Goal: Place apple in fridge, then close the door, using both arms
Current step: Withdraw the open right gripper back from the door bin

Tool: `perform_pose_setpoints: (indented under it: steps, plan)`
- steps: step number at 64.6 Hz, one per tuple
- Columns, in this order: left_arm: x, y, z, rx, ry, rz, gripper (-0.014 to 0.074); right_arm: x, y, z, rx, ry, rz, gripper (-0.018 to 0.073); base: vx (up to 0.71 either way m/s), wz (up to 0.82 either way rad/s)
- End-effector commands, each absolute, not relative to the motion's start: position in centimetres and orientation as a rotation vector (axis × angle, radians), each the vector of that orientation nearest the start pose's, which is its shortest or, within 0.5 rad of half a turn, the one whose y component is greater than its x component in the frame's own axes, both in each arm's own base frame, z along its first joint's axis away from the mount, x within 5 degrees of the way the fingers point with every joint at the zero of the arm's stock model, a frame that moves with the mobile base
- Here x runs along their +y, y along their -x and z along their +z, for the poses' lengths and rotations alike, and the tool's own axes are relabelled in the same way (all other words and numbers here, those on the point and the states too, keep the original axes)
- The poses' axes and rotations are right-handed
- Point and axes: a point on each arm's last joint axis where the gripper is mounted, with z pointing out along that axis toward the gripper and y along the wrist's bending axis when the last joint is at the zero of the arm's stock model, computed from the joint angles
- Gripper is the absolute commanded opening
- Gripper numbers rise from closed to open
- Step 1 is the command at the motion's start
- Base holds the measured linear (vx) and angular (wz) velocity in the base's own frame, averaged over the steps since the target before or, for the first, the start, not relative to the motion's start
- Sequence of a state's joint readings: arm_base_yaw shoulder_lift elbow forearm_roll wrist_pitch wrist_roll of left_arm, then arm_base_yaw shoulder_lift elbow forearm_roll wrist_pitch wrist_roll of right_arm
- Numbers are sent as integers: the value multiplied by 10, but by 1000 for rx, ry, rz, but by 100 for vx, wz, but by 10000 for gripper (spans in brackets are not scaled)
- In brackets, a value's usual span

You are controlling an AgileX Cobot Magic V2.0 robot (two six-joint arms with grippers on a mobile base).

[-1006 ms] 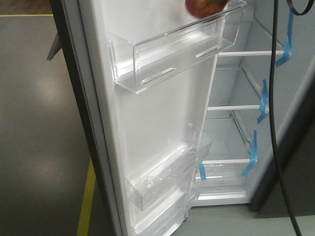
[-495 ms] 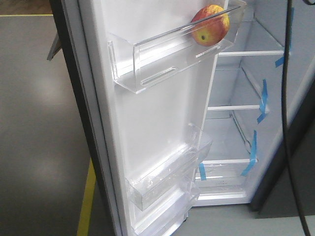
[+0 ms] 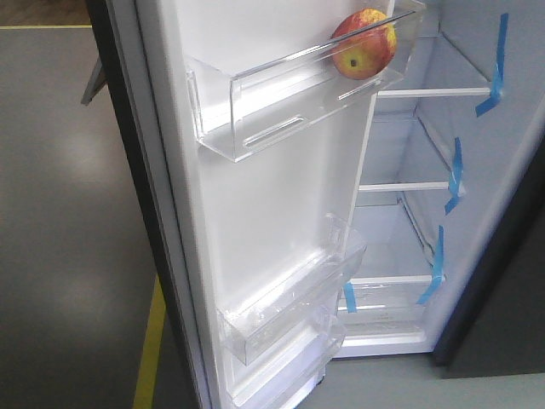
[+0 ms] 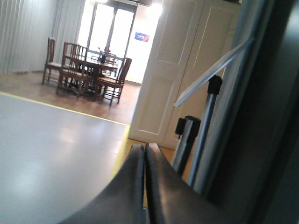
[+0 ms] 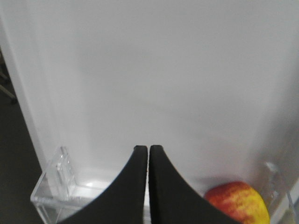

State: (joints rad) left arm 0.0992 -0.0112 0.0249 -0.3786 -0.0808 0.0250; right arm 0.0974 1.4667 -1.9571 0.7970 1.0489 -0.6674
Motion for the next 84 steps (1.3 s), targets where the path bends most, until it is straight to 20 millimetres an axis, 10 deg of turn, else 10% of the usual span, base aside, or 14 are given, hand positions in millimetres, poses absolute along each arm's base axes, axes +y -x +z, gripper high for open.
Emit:
perform_pose_setpoints:
  steps: [1, 24, 55, 84]
  plan:
    - [11, -53, 212, 1297, 423, -251, -5, 76, -243, 559, 1691, 678, 500, -3, 0, 0]
    - [13, -53, 213, 1235, 563, -403, -5, 58, -199, 521, 1741, 546, 345, -3, 0, 0]
    - [13, -52, 218, 1124, 773, -691, -5, 44, -85, 386, 1808, 423, 393, -3, 0, 0]
    - [6, -46, 327, 1098, 613, -703, -5, 35, -38, 340, 1620, 301, 405, -3, 0, 0]
